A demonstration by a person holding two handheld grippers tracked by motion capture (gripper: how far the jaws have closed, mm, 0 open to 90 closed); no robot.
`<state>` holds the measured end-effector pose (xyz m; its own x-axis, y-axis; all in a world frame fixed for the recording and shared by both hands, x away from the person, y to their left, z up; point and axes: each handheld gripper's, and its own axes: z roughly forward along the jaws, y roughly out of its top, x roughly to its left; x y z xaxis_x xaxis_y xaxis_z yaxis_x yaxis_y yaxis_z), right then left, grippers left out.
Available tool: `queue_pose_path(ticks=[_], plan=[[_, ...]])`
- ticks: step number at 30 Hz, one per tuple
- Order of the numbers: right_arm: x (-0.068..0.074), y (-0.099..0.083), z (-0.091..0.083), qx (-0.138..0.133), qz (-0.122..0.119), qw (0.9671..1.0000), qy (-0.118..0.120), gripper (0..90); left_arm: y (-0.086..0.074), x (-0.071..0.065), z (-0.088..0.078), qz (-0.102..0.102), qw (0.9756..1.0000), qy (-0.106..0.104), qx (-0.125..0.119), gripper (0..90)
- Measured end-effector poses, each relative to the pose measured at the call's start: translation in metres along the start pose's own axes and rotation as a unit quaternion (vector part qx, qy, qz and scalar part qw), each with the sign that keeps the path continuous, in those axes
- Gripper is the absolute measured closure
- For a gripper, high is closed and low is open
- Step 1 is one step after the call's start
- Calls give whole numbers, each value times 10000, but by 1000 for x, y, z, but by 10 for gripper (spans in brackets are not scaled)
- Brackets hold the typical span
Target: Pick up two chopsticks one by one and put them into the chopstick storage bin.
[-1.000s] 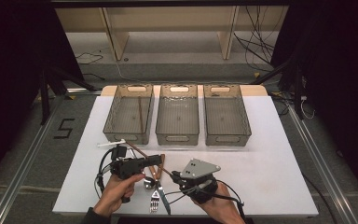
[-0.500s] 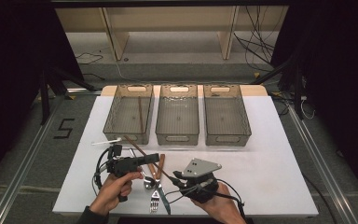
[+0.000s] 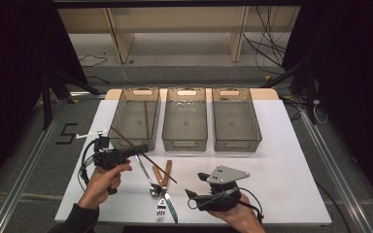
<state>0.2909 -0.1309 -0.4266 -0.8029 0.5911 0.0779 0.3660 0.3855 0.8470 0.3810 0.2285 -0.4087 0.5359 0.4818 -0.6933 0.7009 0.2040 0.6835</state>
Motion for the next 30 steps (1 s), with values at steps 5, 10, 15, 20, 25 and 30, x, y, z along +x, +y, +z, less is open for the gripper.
queue_pose_path(ticks=[5, 10, 15, 20, 25, 30], plan=[[-10, -9, -7, 4, 256, 9996, -99, 275, 28, 4, -12, 46, 9998, 162, -75, 837], [-14, -15, -11, 4, 341, 9991, -250, 239, 57, 8, -17, 87, 9993, 347, -71, 837], [-16, -19, -14, -85, 382, 9985, -378, 227, 80, 13, -17, 178, 9981, 583, -63, 837], [-19, -23, -15, -42, 426, 9982, -424, 216, 98, 18, -15, 236, 9968, 758, -24, 837], [-20, -26, -16, -1, 415, 9982, -430, 208, 113, 26, -13, 222, 9950, 971, 49, 837], [-21, -27, -19, -63, 387, 9984, -397, 176, 127, 34, -12, 189, 9931, 1154, 67, 837]])
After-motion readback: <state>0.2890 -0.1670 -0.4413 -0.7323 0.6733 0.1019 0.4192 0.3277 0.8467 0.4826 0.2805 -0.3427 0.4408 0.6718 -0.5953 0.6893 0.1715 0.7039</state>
